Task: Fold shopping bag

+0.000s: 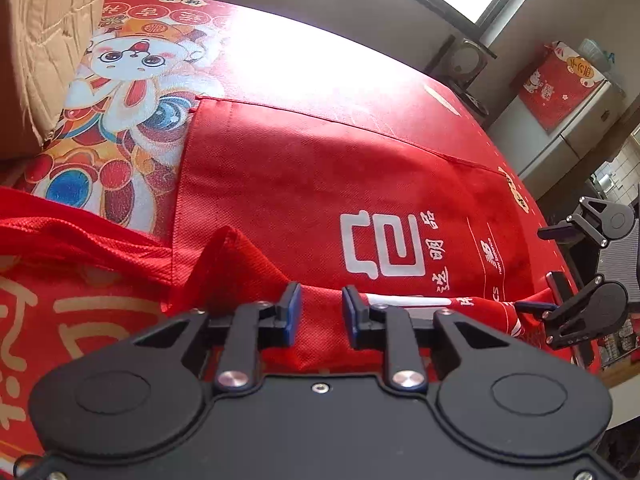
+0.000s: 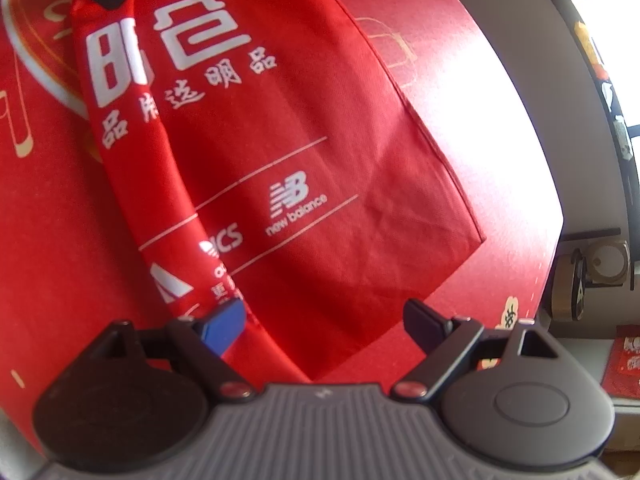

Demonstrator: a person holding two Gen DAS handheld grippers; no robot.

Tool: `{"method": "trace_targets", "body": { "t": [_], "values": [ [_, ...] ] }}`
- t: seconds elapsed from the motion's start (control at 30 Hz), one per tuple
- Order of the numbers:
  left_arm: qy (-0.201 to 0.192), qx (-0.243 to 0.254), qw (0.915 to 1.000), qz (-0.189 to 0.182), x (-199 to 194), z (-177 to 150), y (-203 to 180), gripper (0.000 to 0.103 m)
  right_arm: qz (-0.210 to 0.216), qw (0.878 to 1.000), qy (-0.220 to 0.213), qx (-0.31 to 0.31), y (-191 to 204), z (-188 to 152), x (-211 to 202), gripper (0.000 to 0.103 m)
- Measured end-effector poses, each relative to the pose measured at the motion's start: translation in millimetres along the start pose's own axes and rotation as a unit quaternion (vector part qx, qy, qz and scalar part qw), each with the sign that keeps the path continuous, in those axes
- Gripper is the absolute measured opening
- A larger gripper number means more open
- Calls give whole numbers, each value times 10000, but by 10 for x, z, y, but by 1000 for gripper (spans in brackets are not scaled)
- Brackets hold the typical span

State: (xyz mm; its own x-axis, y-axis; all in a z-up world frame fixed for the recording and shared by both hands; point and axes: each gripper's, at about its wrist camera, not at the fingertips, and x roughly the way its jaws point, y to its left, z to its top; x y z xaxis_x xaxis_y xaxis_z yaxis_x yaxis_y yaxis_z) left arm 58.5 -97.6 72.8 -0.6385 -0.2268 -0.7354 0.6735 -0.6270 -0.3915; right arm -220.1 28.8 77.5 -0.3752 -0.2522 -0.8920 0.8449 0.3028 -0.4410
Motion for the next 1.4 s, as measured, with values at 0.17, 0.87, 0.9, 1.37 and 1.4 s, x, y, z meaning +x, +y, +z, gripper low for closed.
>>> {"method": "trace_targets", "body": {
  "t": [0.17, 0.87, 0.9, 1.37, 1.4],
  "values": [
    [-14, 904, 9953, 358, -4, -59, -183, 10, 11, 9995, -217, 231, -55, -93, -9, 90],
    [-85, 2085, 9727, 1017, 44, -189, -532, 9, -613, 9399, -3230, 923, 572, -925, -859, 1],
    [-89, 2079, 9728, 1018, 41, -189, -532, 9, -434, 9364, -3370, 883, 621, -859, -858, 1],
    [-219, 2032, 9750, 876, -6, -202, -460, 9, 694, 9570, -2696, 820, 722, 5, -307, 3],
    [-234, 2053, 9748, 842, -10, -202, -452, 9, 744, 9588, -2624, 792, 707, 23, -322, 3]
  ]
}}
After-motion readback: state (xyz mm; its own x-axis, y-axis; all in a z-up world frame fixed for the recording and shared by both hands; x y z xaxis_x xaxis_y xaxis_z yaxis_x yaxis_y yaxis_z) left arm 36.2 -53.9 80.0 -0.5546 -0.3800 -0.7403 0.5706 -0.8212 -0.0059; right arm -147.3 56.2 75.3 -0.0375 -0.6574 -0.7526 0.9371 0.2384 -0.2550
